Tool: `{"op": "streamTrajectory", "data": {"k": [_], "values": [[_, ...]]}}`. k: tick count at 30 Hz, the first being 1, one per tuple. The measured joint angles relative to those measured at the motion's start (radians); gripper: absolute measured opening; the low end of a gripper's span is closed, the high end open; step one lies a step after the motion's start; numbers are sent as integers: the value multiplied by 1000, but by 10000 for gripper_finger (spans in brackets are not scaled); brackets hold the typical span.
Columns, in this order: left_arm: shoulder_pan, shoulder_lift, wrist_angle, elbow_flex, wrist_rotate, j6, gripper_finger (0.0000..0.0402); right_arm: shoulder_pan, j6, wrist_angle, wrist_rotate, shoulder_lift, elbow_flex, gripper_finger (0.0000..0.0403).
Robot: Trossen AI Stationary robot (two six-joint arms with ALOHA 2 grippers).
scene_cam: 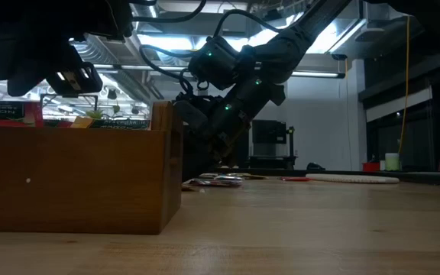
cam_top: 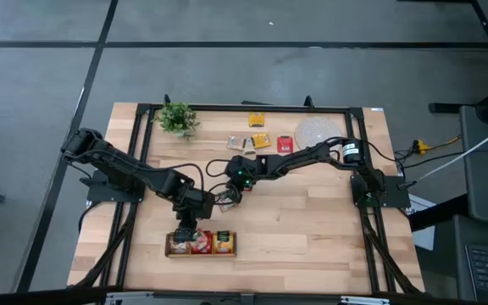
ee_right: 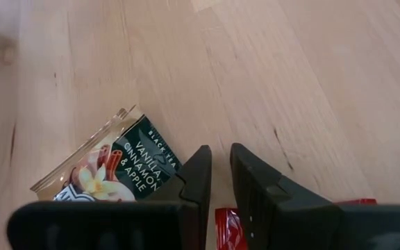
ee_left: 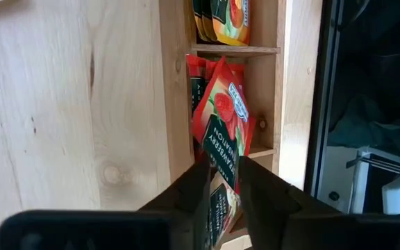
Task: Pick & Place Tea
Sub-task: Put the red tea bag into the middle section of the wooden organizer
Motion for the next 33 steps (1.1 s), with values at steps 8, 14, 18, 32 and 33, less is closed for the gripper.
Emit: {"op": "streamTrajectory", "data": {"k": [8, 14, 18, 32, 33], "values": [[0, 0, -7, 0, 7, -10, 117, 0, 0, 0, 0, 0, 0, 61], [-10, -1, -71, 0, 7, -88, 119, 0, 0, 0, 1, 0, 0, 61], [-37, -1, -71, 0, 5, -127, 116, 0, 0, 0, 1, 0, 0, 61], [-116, 16, -3, 0, -129, -239, 110, 0, 0, 0, 1, 0, 0, 61], [-115, 20, -4, 0, -130, -245, 108, 0, 0, 0, 1, 0, 0, 61]]}}
